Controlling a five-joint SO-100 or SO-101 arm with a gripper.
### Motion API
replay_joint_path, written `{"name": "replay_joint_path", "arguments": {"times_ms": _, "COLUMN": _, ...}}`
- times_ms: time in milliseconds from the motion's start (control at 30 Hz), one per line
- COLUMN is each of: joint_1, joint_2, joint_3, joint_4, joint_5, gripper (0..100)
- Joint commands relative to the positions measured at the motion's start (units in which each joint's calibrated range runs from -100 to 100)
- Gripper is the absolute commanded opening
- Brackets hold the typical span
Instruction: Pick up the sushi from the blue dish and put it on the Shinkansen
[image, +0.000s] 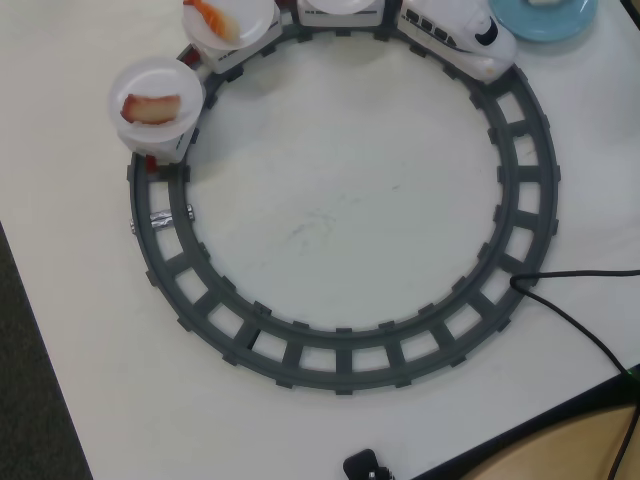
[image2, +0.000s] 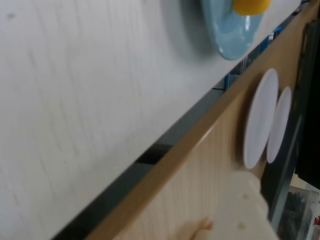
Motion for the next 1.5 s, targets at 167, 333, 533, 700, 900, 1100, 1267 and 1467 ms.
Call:
{"name": "replay_joint_path", "arguments": {"times_ms": 167, "joint_1": -4.6, "joint_2": 29.6, "joint_3": -23.3, "joint_4": 0.1, "joint_5": 0.3, "gripper": 26}}
{"name": "replay_joint_path", "arguments": {"times_ms": 333, "joint_1": -4.5, "joint_2": 50.9, "joint_3": -40.6, "joint_4": 0.1, "joint_5": -0.1, "gripper": 26}}
{"name": "replay_joint_path", "arguments": {"times_ms": 533, "joint_1": -8.2, "joint_2": 70.8, "joint_3": -60.8, "joint_4": -0.1, "joint_5": -2.2, "gripper": 26}}
{"name": "replay_joint_path", "arguments": {"times_ms": 700, "joint_1": -12.1, "joint_2": 85.2, "joint_3": -73.6, "joint_4": -0.8, "joint_5": -5.4, "gripper": 26}}
{"name": "replay_joint_path", "arguments": {"times_ms": 900, "joint_1": -12.8, "joint_2": 99.3, "joint_3": -87.4, "joint_4": 2.9, "joint_5": -10.6, "gripper": 26}}
{"name": "replay_joint_path", "arguments": {"times_ms": 1100, "joint_1": -14.4, "joint_2": 112.4, "joint_3": -101.0, "joint_4": 9.3, "joint_5": -11.3, "gripper": 26}}
{"name": "replay_joint_path", "arguments": {"times_ms": 1267, "joint_1": -14.4, "joint_2": 119.9, "joint_3": -108.8, "joint_4": 12.9, "joint_5": -11.3, "gripper": 26}}
{"name": "replay_joint_path", "arguments": {"times_ms": 1467, "joint_1": -13.9, "joint_2": 124.2, "joint_3": -112.9, "joint_4": 13.6, "joint_5": -11.3, "gripper": 26}}
